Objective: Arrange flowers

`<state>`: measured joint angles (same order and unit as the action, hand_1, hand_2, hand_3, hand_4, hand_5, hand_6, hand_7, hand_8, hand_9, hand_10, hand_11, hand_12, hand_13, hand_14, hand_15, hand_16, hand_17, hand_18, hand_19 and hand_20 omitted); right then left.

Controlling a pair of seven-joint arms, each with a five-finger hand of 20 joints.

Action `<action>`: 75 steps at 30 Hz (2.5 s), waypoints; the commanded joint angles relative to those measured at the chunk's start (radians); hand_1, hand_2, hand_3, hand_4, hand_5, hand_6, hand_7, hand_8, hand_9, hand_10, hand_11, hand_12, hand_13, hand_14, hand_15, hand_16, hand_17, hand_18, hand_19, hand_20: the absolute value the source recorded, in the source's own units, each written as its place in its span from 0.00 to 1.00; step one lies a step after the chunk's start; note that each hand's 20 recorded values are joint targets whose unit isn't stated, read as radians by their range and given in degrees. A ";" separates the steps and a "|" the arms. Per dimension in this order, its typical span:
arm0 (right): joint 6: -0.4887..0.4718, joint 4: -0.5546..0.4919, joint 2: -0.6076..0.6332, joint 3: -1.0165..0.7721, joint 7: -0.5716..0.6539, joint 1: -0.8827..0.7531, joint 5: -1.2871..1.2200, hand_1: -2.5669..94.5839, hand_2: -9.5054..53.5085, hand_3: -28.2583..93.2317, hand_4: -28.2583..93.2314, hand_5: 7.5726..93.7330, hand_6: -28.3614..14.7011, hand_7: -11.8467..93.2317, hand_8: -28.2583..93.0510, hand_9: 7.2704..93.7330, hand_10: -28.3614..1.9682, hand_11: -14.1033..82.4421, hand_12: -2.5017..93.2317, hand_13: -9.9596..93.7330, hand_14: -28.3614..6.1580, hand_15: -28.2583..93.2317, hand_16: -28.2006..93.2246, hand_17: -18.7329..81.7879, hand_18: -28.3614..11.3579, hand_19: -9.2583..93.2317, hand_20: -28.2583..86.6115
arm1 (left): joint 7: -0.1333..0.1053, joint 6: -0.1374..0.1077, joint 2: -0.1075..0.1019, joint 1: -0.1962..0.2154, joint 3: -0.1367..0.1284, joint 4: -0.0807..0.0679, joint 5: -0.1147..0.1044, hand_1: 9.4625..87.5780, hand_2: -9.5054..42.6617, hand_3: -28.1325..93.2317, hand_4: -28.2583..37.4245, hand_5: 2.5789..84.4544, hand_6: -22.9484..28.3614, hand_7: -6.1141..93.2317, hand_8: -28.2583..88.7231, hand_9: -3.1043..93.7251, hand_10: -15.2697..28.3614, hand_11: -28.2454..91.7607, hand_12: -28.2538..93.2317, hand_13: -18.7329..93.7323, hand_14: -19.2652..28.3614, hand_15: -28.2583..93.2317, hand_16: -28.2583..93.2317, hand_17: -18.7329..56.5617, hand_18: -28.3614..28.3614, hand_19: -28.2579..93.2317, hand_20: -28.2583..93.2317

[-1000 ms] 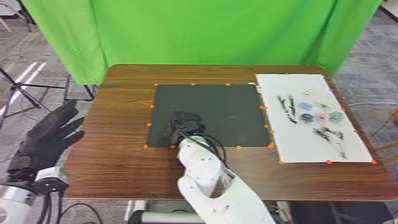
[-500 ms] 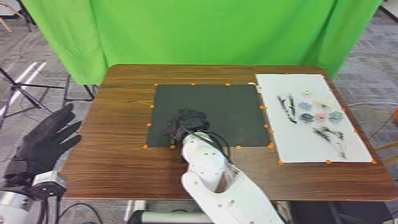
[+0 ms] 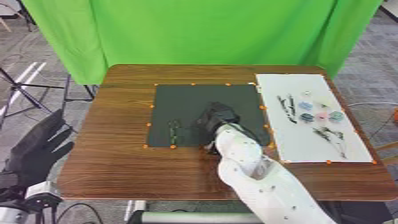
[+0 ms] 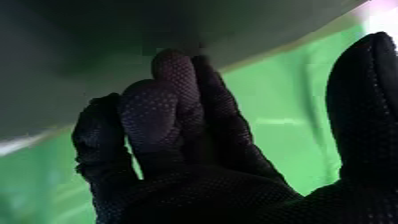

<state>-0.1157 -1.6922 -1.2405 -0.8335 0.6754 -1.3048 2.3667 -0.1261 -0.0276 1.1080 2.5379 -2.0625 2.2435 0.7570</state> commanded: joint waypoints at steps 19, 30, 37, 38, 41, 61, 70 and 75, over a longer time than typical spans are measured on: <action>-0.332 -0.287 0.568 -0.646 0.275 -0.422 -0.129 0.27 0.00 0.83 0.00 0.53 0.48 0.35 0.15 0.52 0.38 0.72 0.45 0.63 0.44 0.90 0.51 0.41 0.11 0.89 0.72 | -0.007 -0.007 0.021 0.029 -0.023 0.011 0.005 0.17 0.06 0.81 0.03 0.22 0.45 0.24 0.16 0.20 0.53 0.30 0.41 0.28 0.63 0.35 0.31 0.09 0.81 0.50 0.32; -0.463 -0.299 0.580 -0.724 0.314 -0.497 -0.241 0.26 0.00 0.78 0.00 0.54 0.46 0.33 0.16 0.50 0.33 0.71 0.46 0.62 0.42 0.89 0.51 0.40 0.10 0.87 0.72 | -0.001 0.003 0.018 0.029 -0.031 0.009 0.006 0.17 0.06 0.81 0.03 0.22 0.45 0.24 0.16 0.20 0.54 0.30 0.41 0.28 0.63 0.35 0.31 0.09 0.81 0.50 0.32; -0.461 -0.272 0.559 -0.686 0.298 -0.499 -0.214 0.26 0.00 0.77 0.00 0.54 0.47 0.32 0.16 0.51 0.33 0.71 0.46 0.61 0.41 0.89 0.51 0.39 0.10 0.87 0.72 | 0.002 0.005 0.014 0.024 -0.029 0.007 0.006 0.17 0.06 0.81 0.03 0.22 0.45 0.24 0.16 0.20 0.53 0.30 0.41 0.28 0.63 0.35 0.31 0.09 0.81 0.50 0.32; -0.455 -0.265 0.556 -0.676 0.294 -0.498 -0.204 0.26 0.00 0.77 0.00 0.54 0.47 0.33 0.16 0.51 0.34 0.72 0.46 0.62 0.42 0.89 0.51 0.39 0.10 0.87 0.72 | 0.002 0.004 0.013 0.024 -0.029 0.006 0.005 0.17 0.06 0.81 0.03 0.22 0.45 0.24 0.16 0.20 0.53 0.30 0.41 0.28 0.63 0.35 0.31 0.09 0.81 0.50 0.32; -0.458 -0.252 0.549 -0.655 0.286 -0.494 -0.189 0.28 0.00 0.77 0.00 0.55 0.49 0.34 0.15 0.52 0.38 0.72 0.46 0.62 0.43 0.89 0.51 0.40 0.11 0.87 0.72 | 0.003 0.007 0.009 0.020 -0.028 0.004 0.005 0.17 0.06 0.81 0.03 0.22 0.45 0.24 0.16 0.20 0.53 0.30 0.41 0.28 0.63 0.35 0.31 0.09 0.81 0.50 0.32; -0.364 -0.190 0.496 -0.607 0.159 -0.500 -0.302 0.53 0.01 0.86 0.00 0.73 0.69 0.54 0.29 0.76 0.62 0.68 0.62 0.77 0.57 0.89 0.53 0.47 0.16 0.92 0.69 | 0.001 -0.005 0.014 0.033 -0.030 0.008 0.000 0.17 0.06 0.81 0.03 0.22 0.45 0.24 0.16 0.20 0.54 0.31 0.41 0.28 0.63 0.35 0.31 0.09 0.81 0.50 0.32; -0.283 -0.229 0.503 -0.629 0.179 -0.519 -0.247 0.46 0.03 0.92 0.07 0.75 0.67 0.59 0.36 0.81 0.60 0.79 0.58 0.79 0.55 0.93 0.53 0.50 0.15 0.95 0.70 | 0.001 -0.006 0.022 0.033 -0.033 0.011 0.003 0.17 0.07 0.81 0.03 0.22 0.45 0.24 0.16 0.20 0.54 0.31 0.41 0.28 0.63 0.35 0.31 0.09 0.81 0.50 0.32; -0.233 -0.295 0.501 -0.663 0.213 -0.508 -0.268 0.44 0.02 0.93 0.11 0.76 0.67 0.60 0.39 0.83 0.61 0.82 0.55 0.82 0.57 0.95 0.54 0.52 0.14 0.98 0.70 | 0.002 -0.006 0.021 0.032 -0.032 0.011 0.002 0.17 0.07 0.81 0.03 0.22 0.45 0.24 0.16 0.20 0.54 0.31 0.41 0.28 0.63 0.35 0.31 0.09 0.81 0.51 0.32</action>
<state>-0.3800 -1.9226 -0.7224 -1.4846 0.8521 -1.7907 2.1087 -0.1295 -0.0306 1.1219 2.5574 -2.0889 2.2480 0.7587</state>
